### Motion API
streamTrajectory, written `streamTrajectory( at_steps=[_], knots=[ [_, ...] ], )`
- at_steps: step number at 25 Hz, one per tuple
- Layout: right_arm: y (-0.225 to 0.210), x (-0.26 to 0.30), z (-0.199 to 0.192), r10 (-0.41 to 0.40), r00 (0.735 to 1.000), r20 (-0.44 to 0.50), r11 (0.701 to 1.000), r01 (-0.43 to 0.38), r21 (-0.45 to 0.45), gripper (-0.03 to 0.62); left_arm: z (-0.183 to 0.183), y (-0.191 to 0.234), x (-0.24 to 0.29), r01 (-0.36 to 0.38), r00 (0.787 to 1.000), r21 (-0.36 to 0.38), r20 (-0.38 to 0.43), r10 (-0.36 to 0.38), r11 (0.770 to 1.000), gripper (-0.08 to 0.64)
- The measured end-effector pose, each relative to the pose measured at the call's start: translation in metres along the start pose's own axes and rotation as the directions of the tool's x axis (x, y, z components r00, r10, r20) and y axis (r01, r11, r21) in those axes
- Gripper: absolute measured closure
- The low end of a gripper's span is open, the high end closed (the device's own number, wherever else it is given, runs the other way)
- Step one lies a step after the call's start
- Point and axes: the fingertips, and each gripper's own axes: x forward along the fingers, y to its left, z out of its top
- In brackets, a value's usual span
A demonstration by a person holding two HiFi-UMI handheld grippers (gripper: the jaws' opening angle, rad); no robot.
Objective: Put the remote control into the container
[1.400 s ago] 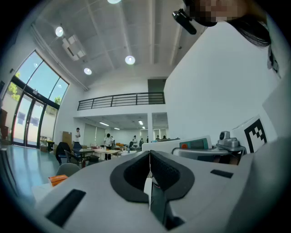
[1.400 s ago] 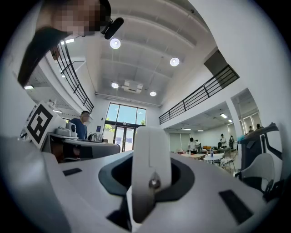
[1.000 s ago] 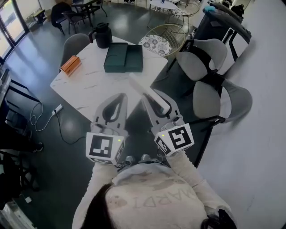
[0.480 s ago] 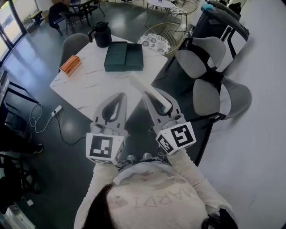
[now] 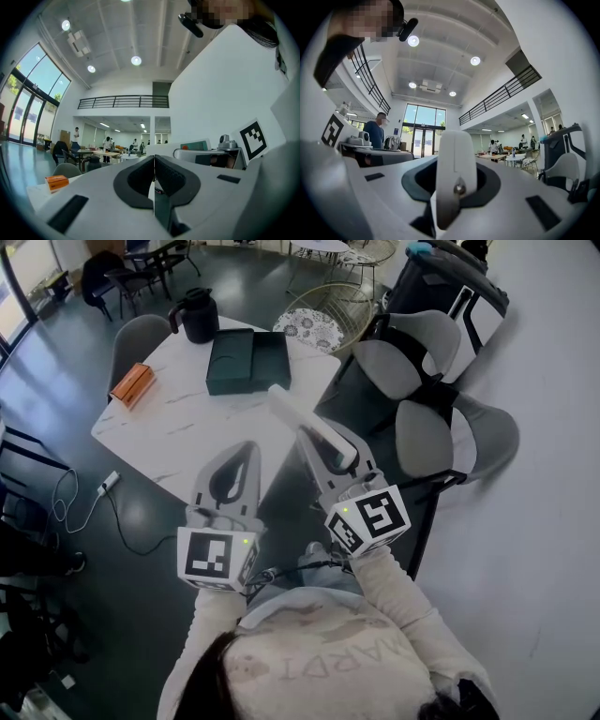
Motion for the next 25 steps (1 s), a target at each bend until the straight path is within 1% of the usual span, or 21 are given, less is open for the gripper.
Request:
streamTrajectory(
  at_steps=[5, 8, 12, 17, 21, 25],
  knots=[
    [-0.038, 0.029, -0.013, 0.011, 1.000, -0.026, 1.000, -0.010, 0.030, 0.491, -0.003, 0.002, 0.029, -0.001, 1.000, 0.003, -0.015, 0.001, 1.000, 0.548],
    [-0.067, 0.049, -0.023, 0.038, 0.998, -0.041, 0.998, -0.036, 0.043, 0.491, -0.003, 0.006, 0.056, -0.023, 1.000, 0.013, -0.011, 0.023, 1.000, 0.548],
    [-0.109, 0.074, -0.032, 0.094, 0.994, -0.055, 0.994, -0.091, 0.059, 0.491, -0.002, 0.010, 0.101, -0.079, 0.997, 0.013, 0.002, 0.079, 0.997, 0.548],
    [-0.159, 0.103, -0.040, 0.178, 0.981, -0.075, 0.983, -0.175, 0.053, 0.491, -0.005, 0.009, 0.156, -0.163, 0.987, 0.014, 0.004, 0.163, 0.986, 0.548],
    [-0.187, 0.123, -0.050, 0.235, 0.967, -0.097, 0.972, -0.231, 0.047, 0.491, -0.002, 0.007, 0.187, -0.218, 0.976, 0.029, 0.013, 0.218, 0.976, 0.548],
    [-0.208, 0.144, -0.065, 0.267, 0.955, -0.127, 0.964, -0.263, 0.050, 0.491, -0.001, 0.007, 0.210, -0.245, 0.970, 0.043, 0.003, 0.245, 0.969, 0.548]
  ],
)
